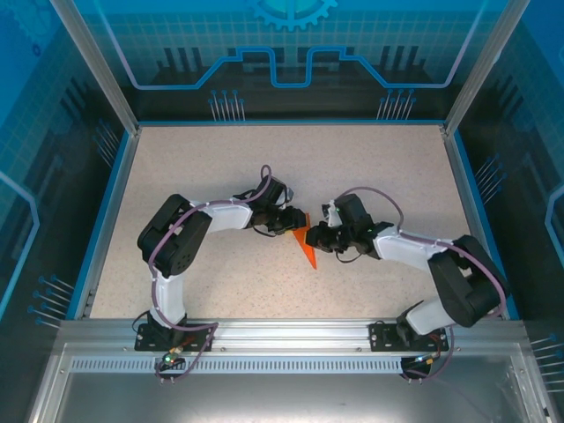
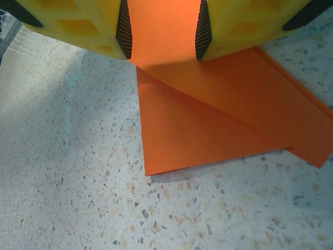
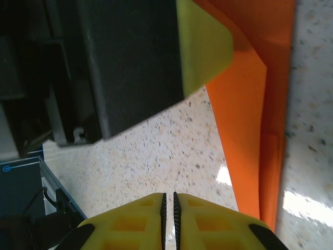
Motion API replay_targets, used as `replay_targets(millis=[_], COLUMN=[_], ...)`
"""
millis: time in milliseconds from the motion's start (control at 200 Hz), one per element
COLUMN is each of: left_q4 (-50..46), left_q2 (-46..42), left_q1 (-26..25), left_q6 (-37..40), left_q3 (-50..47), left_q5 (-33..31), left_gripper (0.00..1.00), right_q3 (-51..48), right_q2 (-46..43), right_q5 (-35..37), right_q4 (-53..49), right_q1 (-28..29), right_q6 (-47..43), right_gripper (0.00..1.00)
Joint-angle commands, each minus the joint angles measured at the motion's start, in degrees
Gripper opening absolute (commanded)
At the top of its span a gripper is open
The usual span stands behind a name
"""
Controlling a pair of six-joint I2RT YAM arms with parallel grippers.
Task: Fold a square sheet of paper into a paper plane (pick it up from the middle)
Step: Fold the wing for the fifth time at the center of the table.
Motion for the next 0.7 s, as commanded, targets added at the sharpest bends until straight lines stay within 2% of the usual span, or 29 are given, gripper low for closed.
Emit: replay_targets(millis=[0,380,695], left_q4=[-1.20,-1.05,-1.48], left_q2=[0.72,0.73,0.82], left_q1=[-0.26,-0.23,0.13], left_q6=[0.82,0.80,0.93], left_q3=[-0.09,0.04,0.77], left_q5=[-0.47,-0.17,-0.61], left_gripper=[0.40,0.40,0.41], right_q3=[2.10,3.53,0.13], right_q2=[3.39,10.65,11.73], right_q5=[-0.47,0.15,3.85], right_q4=[2.09,3.30,-0.45], right_q1=[1.04,1.07,1.01], right_q6=[1.30,0.83,-0.58], right_gripper=[0.14,0.12,0.11])
